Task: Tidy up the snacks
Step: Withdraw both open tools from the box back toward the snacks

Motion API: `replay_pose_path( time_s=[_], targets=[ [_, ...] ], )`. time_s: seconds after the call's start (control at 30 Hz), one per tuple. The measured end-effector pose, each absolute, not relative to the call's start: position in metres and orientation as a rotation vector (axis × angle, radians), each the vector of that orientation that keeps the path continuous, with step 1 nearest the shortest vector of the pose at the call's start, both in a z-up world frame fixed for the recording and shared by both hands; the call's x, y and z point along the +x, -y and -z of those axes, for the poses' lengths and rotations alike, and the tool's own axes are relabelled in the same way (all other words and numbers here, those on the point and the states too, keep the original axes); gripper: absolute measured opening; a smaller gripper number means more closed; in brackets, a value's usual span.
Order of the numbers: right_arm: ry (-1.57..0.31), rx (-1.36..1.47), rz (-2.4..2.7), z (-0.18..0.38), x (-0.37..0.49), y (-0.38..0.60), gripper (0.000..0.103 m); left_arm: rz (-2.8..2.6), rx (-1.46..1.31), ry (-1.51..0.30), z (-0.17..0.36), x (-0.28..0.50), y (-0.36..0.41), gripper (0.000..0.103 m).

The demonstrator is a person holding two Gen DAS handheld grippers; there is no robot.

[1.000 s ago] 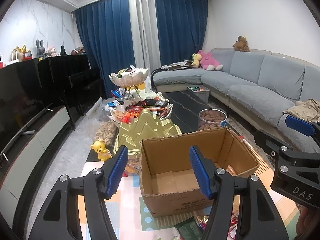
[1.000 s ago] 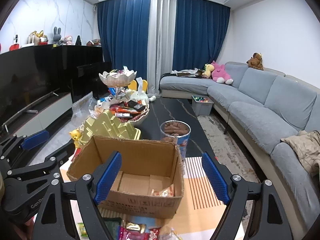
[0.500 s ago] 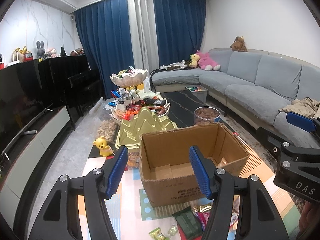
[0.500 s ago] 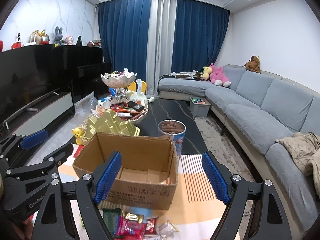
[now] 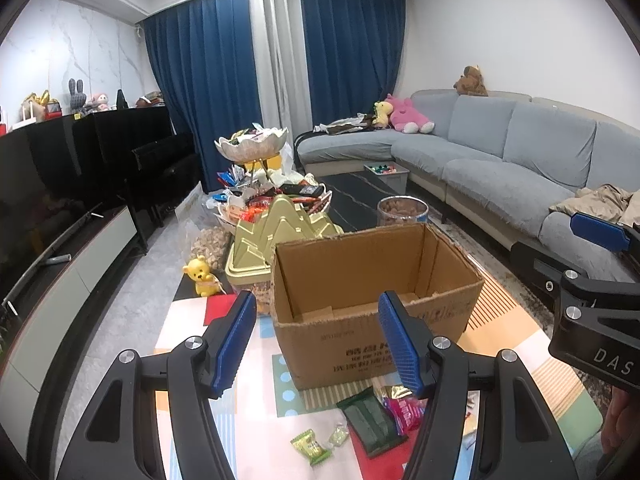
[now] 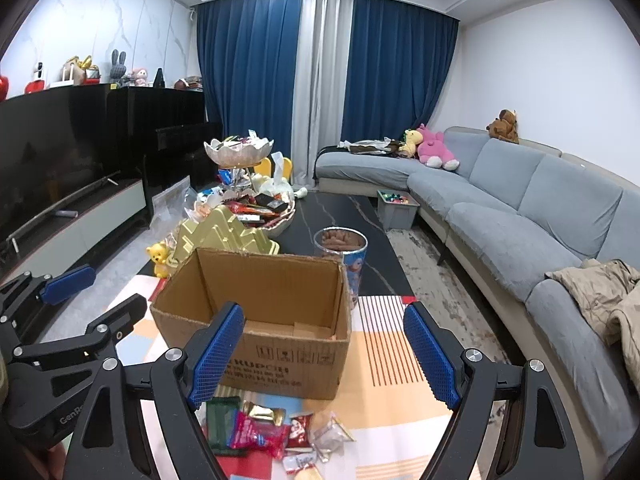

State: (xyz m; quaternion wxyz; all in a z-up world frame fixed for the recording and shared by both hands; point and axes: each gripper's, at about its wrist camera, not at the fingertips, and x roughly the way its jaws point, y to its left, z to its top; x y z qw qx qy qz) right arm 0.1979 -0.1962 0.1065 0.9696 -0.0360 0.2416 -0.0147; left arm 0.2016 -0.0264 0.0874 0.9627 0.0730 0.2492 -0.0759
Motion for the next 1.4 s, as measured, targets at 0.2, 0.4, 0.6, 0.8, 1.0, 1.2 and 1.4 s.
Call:
replay_pose_path(
  time_s=[0.2, 0.4, 0.6, 0.8, 1.0, 1.2, 1.4],
  targets=[
    [-0.506, -0.080, 0.033, -0.097, 0.191, 0.197, 0.083, 0.164, 0.155, -0.523, -0.076, 0.194, 0.028, 0.063],
    [-0.535, -0.080, 0.038, -0.084, 0.185, 0.200, 0.083, 0.183, 0.174, -0.552, -0.061, 0.189, 0.033, 0.063],
    [-0.579, -0.078, 0.044, -0.068, 0.182, 0.202, 0.083, 0.199, 0.190, -0.580, -0.048, 0.187, 0.036, 0.063],
    [-0.618, -0.077, 0.049, -0.053, 0.180, 0.204, 0.083, 0.218, 0.217, -0.608, -0.034, 0.187, 0.039, 0.063],
    [-0.668, -0.073, 0.060, -0.034, 0.179, 0.207, 0.083, 0.230, 0.230, -0.639, -0.020, 0.188, 0.040, 0.063],
    [-0.722, -0.060, 0.059, -0.014, 0.178, 0.210, 0.083, 0.249, 0.241, -0.675, -0.004, 0.189, 0.045, 0.063],
    [-0.754, -0.063, 0.060, -0.001, 0.177, 0.211, 0.083, 0.257, 0.245, -0.707, 0.009, 0.191, 0.047, 0.063]
  ],
)
